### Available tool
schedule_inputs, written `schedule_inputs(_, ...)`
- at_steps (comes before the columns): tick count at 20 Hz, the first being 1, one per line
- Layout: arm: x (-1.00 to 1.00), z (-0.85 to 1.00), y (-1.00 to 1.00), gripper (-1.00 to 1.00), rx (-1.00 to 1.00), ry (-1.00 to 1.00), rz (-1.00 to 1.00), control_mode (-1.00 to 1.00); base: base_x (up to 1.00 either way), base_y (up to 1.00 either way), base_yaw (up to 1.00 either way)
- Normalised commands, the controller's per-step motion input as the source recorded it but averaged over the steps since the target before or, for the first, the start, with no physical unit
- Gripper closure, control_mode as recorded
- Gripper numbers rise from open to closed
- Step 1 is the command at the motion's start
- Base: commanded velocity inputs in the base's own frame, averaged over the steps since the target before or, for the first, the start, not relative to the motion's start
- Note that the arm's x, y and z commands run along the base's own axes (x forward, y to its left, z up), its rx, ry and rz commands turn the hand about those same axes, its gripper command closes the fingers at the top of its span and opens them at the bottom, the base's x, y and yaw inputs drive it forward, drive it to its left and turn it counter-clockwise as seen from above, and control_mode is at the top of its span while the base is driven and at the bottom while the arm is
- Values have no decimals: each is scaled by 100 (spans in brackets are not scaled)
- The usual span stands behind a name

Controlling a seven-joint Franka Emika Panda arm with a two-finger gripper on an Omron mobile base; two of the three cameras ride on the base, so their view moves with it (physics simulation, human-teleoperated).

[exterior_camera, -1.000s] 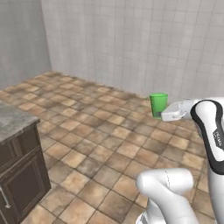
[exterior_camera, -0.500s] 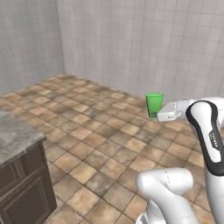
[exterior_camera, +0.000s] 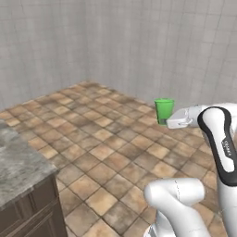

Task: There is a tray on the dining counter. Grab the cup, mug, and pitcher and place them on the tray. The pitcher may be placed next to the tray if it cannot fit the tray.

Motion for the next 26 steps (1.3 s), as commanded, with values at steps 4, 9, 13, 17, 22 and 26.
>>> schedule_inputs(4, 0, 0, 0, 100, 0, 0, 0, 100, 86, 0, 30)
schedule_inputs(9, 0, 0, 0, 100, 0, 0, 0, 100, 87, 0, 29)
schedule_inputs(13, 0, 0, 0, 100, 0, 0, 0, 100, 88, 0, 29)
schedule_inputs(17, 0, 0, 0, 100, 0, 0, 0, 100, 89, 0, 27)
schedule_inputs(22, 0, 0, 0, 100, 0, 0, 0, 100, 88, 0, 29)
schedule_inputs(26, 0, 0, 0, 100, 0, 0, 0, 100, 88, -3, 28)
